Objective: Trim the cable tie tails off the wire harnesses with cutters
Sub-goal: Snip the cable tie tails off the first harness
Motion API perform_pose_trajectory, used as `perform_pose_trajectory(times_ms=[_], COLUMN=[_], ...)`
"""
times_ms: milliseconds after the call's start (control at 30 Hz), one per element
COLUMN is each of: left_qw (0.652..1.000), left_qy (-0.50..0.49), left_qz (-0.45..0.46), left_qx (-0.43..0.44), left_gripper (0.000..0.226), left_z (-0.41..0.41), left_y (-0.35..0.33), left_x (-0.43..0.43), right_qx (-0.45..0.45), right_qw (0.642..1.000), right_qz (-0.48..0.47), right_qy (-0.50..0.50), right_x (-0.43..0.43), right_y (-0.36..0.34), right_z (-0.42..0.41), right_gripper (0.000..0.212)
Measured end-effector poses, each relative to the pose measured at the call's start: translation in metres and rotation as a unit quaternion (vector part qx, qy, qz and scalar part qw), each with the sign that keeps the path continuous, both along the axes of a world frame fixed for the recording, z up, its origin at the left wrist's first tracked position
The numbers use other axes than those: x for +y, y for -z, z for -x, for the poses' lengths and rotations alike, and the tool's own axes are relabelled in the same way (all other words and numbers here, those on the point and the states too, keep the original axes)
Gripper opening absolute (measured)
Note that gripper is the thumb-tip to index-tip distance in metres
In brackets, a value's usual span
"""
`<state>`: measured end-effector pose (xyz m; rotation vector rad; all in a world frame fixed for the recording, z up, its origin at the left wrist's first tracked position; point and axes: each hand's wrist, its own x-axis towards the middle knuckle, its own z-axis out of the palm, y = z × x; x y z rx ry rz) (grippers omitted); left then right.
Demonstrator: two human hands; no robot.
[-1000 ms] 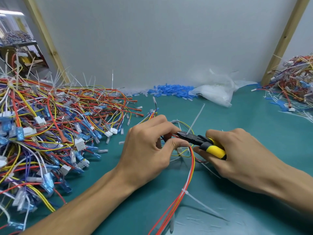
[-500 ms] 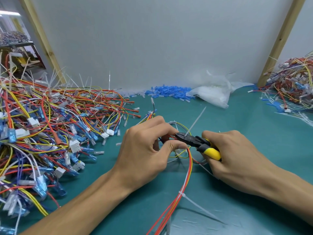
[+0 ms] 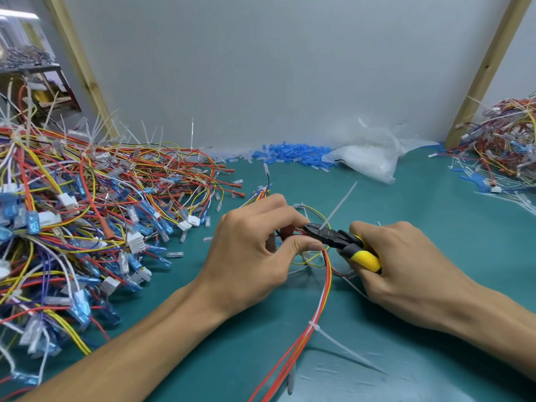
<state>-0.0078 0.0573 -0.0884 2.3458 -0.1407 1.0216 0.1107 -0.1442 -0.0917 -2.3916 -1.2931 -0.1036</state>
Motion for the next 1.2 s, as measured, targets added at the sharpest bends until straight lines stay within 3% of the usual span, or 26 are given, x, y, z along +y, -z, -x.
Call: perform_pose_trajectory(times_ms=[1200], left_qw=[0.999], left_qy=[0.015], left_qz=[-0.003], left_qx=[0.028], left_gripper=[0.019], left_z=[-0.0029], left_y=[0.0018], left_x=[0.0023], right_qx=[0.012], right_qw=[0.999], right_qz=[0.000], right_qy=[-0.032], right_x=[-0.0014], right_y=[-0.0056], right_z=[-0.0020], right_gripper=[0.031])
